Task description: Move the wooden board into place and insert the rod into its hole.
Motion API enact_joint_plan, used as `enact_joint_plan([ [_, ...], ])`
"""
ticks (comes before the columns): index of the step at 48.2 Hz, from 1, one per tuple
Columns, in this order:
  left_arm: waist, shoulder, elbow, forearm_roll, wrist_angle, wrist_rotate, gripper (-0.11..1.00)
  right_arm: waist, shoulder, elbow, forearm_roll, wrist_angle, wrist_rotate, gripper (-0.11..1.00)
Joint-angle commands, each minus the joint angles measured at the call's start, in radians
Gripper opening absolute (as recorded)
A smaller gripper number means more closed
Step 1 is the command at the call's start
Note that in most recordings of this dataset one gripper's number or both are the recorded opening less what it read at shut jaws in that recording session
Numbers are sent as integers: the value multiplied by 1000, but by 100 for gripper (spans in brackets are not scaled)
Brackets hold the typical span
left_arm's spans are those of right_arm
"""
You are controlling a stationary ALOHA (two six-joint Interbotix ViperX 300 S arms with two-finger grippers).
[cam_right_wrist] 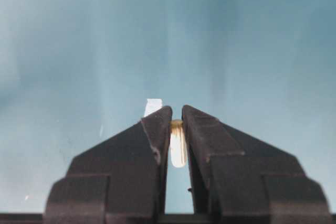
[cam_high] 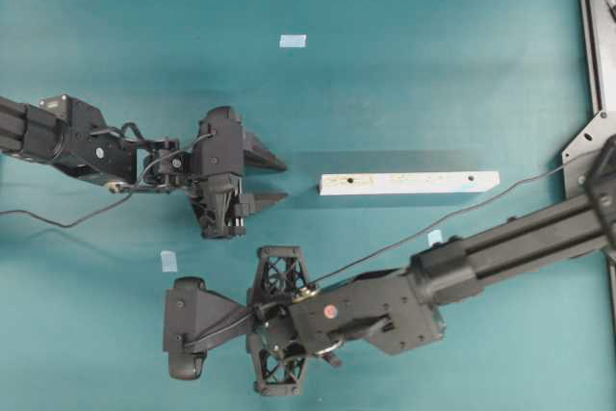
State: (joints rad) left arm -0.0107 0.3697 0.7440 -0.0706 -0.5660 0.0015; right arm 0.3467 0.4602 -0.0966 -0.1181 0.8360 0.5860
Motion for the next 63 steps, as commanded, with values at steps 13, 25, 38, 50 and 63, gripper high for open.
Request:
enact_joint_plan([
  [13, -29, -3, -11, 5, 8, 0, 61, -37, -170, -9, -44, 26, -12, 12],
  [25, -29, -3, -29, 5, 8, -2, 61, -63, -279, 61, -66, 15, -9, 12],
  [38, -29, -3, -57, 5, 11, 0, 61, -67, -376, 143, -74, -6, -3, 12],
  [50, -29, -2, -84, 5, 18, 0, 61, -77, -436, 215, -87, -80, -2, 12],
  [63, -29, 0, -89, 3, 28, 0, 60, -112, -528, 353, -126, -236, -2, 12],
])
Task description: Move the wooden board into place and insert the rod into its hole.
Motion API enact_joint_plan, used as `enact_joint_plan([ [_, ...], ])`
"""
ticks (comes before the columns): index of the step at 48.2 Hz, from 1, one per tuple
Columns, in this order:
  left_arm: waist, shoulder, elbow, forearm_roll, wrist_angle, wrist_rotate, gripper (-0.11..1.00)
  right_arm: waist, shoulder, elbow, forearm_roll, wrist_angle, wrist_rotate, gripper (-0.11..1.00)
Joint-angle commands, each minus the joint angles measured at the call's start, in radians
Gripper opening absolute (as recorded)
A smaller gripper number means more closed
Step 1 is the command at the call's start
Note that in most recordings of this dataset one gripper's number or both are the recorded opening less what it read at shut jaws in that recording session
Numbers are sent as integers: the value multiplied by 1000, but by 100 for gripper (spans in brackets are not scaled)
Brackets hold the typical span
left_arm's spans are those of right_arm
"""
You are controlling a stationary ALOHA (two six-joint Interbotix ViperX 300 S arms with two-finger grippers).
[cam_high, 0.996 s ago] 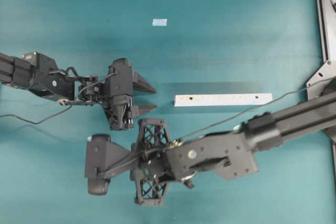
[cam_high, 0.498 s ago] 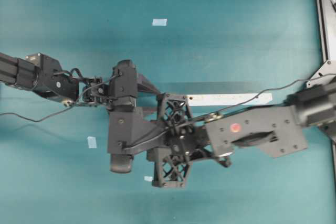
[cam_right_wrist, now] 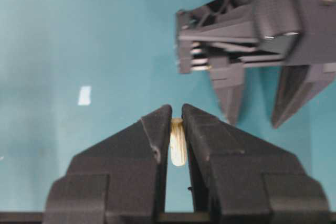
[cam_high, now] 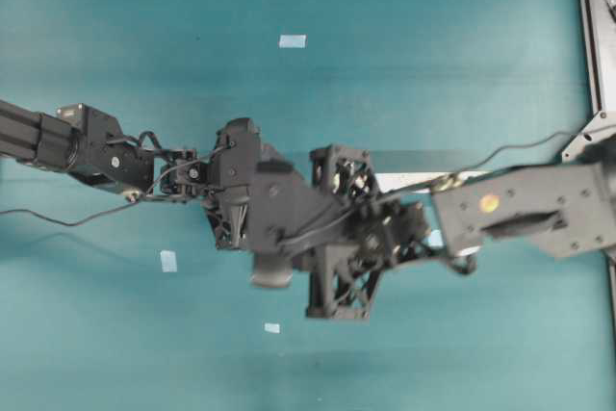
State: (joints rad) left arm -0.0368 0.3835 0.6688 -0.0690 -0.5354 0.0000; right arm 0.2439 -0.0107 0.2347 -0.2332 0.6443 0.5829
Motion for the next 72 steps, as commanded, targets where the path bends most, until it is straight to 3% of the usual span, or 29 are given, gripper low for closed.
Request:
enact_joint_plan([
  [1, -2, -14, -14, 3, -3, 2, 60, -12, -63, 34, -12, -57, 2, 12],
  [18, 17, -12, -37, 3, -2, 3, 61, -48, -175, 184, -12, -230, 0, 12],
  [37, 3, 89, -169, 3, 34, 2, 61, -92, -281, 331, -12, -400, -8, 12],
  [59, 5, 127, -198, 2, 35, 2, 60, -173, -486, 647, -14, -747, -8, 12],
  [66, 5, 126, -198, 2, 55, 2, 52, -201, -485, 701, -12, -833, -17, 12],
  [72, 5, 126, -198, 3, 69, 2, 33, -224, -468, 732, -14, -936, -49, 12],
])
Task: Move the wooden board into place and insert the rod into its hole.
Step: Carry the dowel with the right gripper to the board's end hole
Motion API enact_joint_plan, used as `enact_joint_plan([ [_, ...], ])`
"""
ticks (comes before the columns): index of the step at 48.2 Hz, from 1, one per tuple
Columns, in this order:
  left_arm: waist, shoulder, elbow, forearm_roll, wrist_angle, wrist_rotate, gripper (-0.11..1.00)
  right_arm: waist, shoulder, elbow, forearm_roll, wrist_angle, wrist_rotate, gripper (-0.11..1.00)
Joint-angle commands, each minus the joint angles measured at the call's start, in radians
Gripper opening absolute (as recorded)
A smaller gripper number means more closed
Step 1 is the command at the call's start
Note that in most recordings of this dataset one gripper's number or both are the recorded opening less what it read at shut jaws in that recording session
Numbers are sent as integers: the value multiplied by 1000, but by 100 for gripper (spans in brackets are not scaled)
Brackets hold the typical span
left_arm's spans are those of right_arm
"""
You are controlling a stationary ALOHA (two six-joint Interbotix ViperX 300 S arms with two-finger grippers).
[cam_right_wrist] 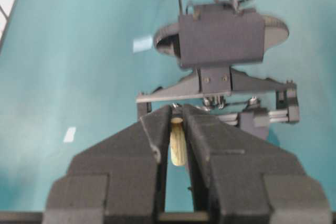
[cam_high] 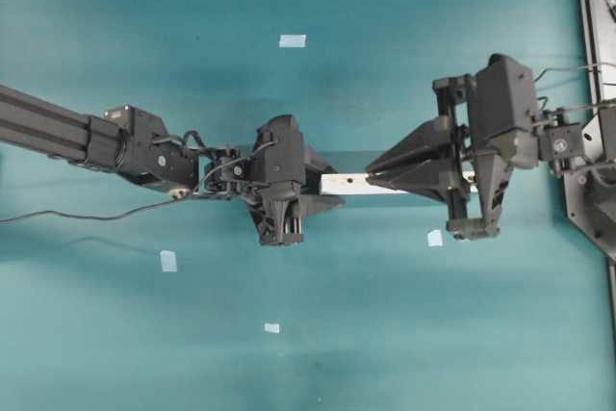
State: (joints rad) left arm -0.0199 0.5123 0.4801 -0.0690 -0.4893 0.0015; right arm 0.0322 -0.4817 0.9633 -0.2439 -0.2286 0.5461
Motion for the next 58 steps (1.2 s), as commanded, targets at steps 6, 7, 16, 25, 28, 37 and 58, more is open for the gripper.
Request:
enact_joint_plan([
  [6, -12, -3, -9, 2, 31, 0, 21, -46, 34, 35, -3, -172, -69, 12],
  [7, -12, -3, -9, 2, 32, 0, 21, -51, 38, 40, -3, -189, -77, 12],
  [16, -11, -5, -9, 2, 77, 0, 21, -95, 114, 100, -3, -362, -149, 12],
  [25, -9, -6, -9, 2, 107, -2, 21, -127, 222, 169, 2, -577, -196, 12],
  [28, -8, -6, -9, 3, 112, -2, 21, -135, 265, 186, 3, -660, -206, 12],
  [37, -6, -6, -9, 2, 123, -5, 21, -150, 379, 193, 3, -805, -216, 12],
  [58, -6, -8, -9, 3, 127, -5, 21, -150, 528, 167, 3, -864, -259, 12],
])
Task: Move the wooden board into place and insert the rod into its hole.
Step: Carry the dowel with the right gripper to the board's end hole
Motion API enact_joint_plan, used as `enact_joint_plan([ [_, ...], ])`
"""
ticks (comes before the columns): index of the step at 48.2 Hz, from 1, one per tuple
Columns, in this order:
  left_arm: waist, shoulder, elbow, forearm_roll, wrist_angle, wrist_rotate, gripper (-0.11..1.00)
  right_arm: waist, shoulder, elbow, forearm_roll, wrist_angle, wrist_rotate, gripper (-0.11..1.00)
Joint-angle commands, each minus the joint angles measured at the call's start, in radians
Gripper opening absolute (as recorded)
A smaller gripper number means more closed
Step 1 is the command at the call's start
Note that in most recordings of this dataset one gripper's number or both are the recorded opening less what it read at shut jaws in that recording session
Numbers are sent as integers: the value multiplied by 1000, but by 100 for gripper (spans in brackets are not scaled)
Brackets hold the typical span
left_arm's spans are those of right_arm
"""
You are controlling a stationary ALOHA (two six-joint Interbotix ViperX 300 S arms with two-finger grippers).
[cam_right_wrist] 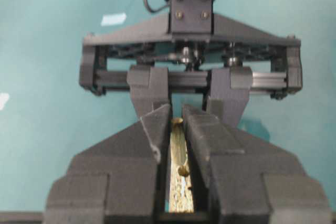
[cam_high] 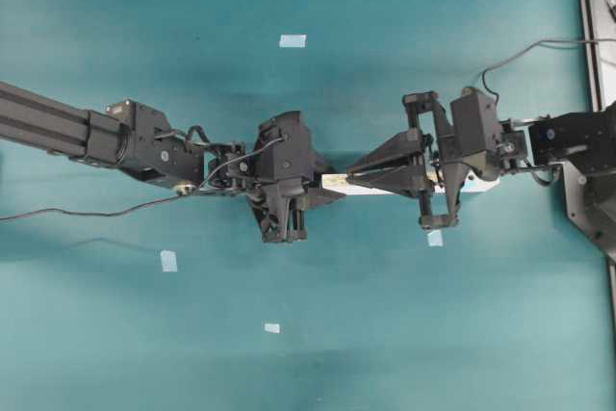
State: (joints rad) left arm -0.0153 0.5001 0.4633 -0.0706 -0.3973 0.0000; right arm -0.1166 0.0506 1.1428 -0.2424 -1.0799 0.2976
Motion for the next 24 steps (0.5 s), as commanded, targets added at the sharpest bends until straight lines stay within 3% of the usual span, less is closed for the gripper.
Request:
enact_joint_plan([
  [1, -11, 5, 8, 5, 35, -3, 21, -2, -3, -12, 3, -12, -15, 12],
  [24, -11, 5, 5, 3, 35, -5, 21, -2, 31, -29, 3, -11, -29, 12],
])
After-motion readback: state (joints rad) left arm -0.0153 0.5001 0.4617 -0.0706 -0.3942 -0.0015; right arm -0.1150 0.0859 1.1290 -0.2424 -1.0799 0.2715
